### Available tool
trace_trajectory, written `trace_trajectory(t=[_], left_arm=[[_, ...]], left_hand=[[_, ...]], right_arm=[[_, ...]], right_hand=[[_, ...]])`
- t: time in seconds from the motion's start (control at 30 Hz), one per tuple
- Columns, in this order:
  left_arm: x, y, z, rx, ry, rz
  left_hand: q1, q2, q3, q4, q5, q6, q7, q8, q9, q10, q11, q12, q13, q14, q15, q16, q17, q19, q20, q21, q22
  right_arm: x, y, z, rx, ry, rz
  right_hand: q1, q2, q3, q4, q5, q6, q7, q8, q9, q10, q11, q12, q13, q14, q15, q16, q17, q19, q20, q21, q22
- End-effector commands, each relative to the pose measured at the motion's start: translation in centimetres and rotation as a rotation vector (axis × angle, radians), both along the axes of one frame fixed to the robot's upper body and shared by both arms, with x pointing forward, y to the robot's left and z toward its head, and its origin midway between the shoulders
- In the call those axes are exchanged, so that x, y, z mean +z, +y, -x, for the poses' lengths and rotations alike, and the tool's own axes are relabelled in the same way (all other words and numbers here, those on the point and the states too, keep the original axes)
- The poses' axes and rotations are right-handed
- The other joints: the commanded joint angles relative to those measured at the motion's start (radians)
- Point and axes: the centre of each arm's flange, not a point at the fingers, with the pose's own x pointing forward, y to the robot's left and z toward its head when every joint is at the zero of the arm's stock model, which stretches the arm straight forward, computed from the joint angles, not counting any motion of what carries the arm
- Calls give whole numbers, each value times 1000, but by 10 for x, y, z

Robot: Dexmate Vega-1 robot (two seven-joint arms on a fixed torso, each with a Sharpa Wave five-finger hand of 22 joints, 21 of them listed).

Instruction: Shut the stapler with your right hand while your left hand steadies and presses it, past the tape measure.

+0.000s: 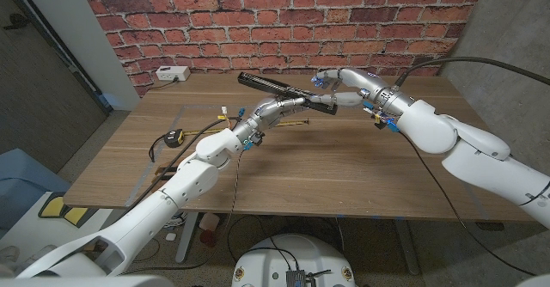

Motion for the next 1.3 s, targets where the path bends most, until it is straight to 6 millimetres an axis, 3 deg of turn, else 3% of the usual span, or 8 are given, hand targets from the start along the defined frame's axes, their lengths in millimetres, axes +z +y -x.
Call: trace_trajectory(t=[0.03,0.23,0.53,0.63,0.73,0.87,1.0,1.3], left_arm=[[-5,12,1,11,8,28],[-7,20,3,22,7,41],[-11,23,4,18,20,62],[-11,25,5,15,26,67],[-10,27,7,20,26,68],[-10,29,7,21,30,74],[-9,29,5,24,33,68],[-5,22,3,44,28,35]], left_hand=[[89,92,39,47,6,61,-55,8,4,3,-2,-2,4,9,-182,-2,3,-1,2,5,1],[88,90,37,48,7,62,-55,9,7,3,-2,-4,6,8,-181,-4,3,-2,3,5,1],[90,91,34,48,8,61,-49,10,11,6,-2,-5,10,10,-181,-4,6,-2,3,6,1],[91,94,34,49,9,64,-50,11,11,7,-1,-6,11,15,-184,-2,7,-1,2,6,1],[96,93,32,45,9,69,-49,12,11,9,-1,-6,12,18,-186,1,11,0,2,7,1],[99,93,31,43,9,68,-46,11,10,12,-1,-6,13,19,-186,1,12,0,2,8,1],[100,94,31,43,9,65,-48,10,11,13,-1,-6,14,17,-184,-1,12,1,2,8,1],[104,94,29,41,10,67,-50,8,10,11,0,-9,17,19,-184,-2,14,3,1,10,1]], right_arm=[[4,5,2,9,-3,-15],[5,11,1,22,-5,-23],[10,22,-3,75,4,-39],[12,27,-1,68,0,-26],[16,30,3,68,-13,-13],[18,37,8,73,-31,-5],[19,45,12,71,-44,16],[27,62,21,81,-62,58]], right_hand=[[20,9,8,-14,7,-4,-5,9,0,-17,-2,-6,10,-24,-105,6,4,-13,1,-11,2],[-34,-26,-26,-1,-7,-15,0,12,-3,-33,6,-12,22,-43,-92,4,-6,-9,7,-25,2],[-99,-39,-51,24,-18,0,9,24,-7,-51,32,-32,22,-56,-70,0,-30,-7,15,-43,1],[-114,-33,-53,31,-17,27,8,36,-9,-51,25,-39,20,-55,-70,0,-39,-8,12,-51,1],[-111,-31,-50,27,-16,29,3,37,-11,-47,23,-42,19,-62,-73,-3,-47,-11,7,-57,1],[-76,-33,-39,1,-12,17,4,33,-15,-41,23,-51,15,-60,-70,-1,-62,-3,10,-66,2],[-61,-36,-34,-14,-14,9,3,30,-21,-34,19,-63,10,-19,-117,13,-82,15,-5,-73,2],[-36,-26,-23,-28,-13,-10,1,24,-25,-40,15,-76,6,-23,-109,15,-92,21,-10,-81,2]])
